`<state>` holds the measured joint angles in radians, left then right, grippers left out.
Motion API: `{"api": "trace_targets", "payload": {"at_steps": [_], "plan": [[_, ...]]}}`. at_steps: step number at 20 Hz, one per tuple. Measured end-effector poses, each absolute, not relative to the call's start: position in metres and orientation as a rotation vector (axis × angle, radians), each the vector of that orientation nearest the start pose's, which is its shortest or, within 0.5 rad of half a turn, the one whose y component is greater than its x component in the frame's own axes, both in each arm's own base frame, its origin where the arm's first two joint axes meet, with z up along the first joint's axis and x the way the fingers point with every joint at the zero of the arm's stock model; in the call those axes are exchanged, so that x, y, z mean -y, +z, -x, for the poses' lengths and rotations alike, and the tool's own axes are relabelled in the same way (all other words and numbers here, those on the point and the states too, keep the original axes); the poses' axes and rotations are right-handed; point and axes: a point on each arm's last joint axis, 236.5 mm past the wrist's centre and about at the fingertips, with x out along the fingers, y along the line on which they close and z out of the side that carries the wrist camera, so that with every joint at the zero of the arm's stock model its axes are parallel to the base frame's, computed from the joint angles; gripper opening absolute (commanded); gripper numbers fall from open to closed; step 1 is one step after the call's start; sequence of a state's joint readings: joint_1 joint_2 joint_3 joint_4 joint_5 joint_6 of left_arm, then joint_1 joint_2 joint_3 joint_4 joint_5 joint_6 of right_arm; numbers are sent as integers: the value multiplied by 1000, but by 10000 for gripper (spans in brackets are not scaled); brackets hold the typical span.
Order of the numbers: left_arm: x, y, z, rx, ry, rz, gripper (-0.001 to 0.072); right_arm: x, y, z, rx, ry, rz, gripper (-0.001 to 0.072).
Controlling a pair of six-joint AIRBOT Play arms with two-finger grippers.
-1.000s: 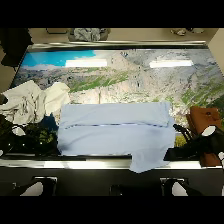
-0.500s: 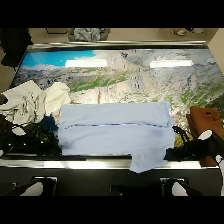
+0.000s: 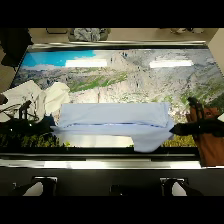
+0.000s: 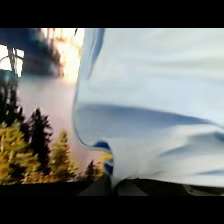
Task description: Fold the shirts.
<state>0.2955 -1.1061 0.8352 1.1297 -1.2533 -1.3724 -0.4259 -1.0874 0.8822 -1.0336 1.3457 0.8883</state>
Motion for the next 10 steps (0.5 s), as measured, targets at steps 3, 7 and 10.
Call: {"api": "trace_targets", "payload": {"at_steps": [3, 7, 10], "plan": [[4, -15, -331, -1366, -129, 483, 23, 8, 17, -348, -1155, 394, -218, 40], [-4, -26, -381, -1387, -128, 510, 25, 16, 2, -407, -1104, 335, -285, 42], [0, -45, -405, -1422, -144, 520, 27, 16, -17, -432, -1088, 316, -363, 45]]}}
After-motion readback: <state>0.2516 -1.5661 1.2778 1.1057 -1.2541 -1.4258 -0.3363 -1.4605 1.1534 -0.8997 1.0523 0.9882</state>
